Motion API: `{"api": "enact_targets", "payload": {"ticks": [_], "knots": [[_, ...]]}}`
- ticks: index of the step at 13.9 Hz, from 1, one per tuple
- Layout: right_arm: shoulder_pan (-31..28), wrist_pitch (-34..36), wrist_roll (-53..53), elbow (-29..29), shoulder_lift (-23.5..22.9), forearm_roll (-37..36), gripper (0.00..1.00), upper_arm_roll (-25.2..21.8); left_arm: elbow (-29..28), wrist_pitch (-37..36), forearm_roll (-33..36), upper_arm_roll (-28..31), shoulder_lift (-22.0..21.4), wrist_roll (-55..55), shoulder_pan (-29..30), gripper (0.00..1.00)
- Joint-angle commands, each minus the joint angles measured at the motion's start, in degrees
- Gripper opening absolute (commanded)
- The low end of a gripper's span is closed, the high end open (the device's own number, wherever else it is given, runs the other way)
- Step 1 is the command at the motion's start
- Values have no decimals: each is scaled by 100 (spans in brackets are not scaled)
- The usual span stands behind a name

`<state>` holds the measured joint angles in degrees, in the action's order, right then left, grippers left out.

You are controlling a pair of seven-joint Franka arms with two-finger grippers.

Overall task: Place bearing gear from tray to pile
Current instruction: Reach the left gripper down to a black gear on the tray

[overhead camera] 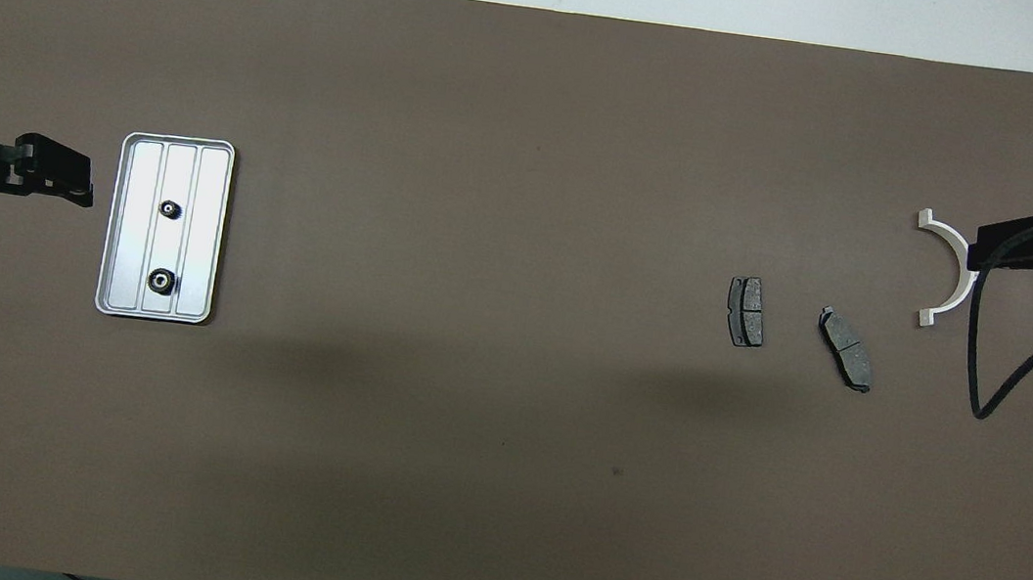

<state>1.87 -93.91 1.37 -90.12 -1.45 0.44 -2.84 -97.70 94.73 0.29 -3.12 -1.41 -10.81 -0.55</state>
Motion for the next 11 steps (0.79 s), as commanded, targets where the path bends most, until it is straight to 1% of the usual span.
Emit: {"api": "enact_targets", "payload": {"ticks": [1, 5, 7, 9, 10, 11], "knots": [[-29, 65, -111, -15, 22, -79, 100, 38, 14, -16, -82, -49, -79, 96, 64, 100], [-29, 65, -111, -15, 22, -79, 100, 38, -30, 1, -74, -57, -96, 131, 64, 100], [-29, 65, -111, -15, 22, -71, 100, 38, 13, 80, -47, -259, -105, 71, 107, 100], [-29, 65, -111, -15, 22, -79, 100, 38, -4, 63, -47, -269, -105, 79, 116, 100], [-29, 65, -111, -15, 22, -79, 100, 38, -21, -94, -56, -242, -114, 79, 116, 100], [-29, 65, -111, -15, 22, -79, 100, 38, -30, -104, -56, -207, -114, 53, 116, 100]]}}
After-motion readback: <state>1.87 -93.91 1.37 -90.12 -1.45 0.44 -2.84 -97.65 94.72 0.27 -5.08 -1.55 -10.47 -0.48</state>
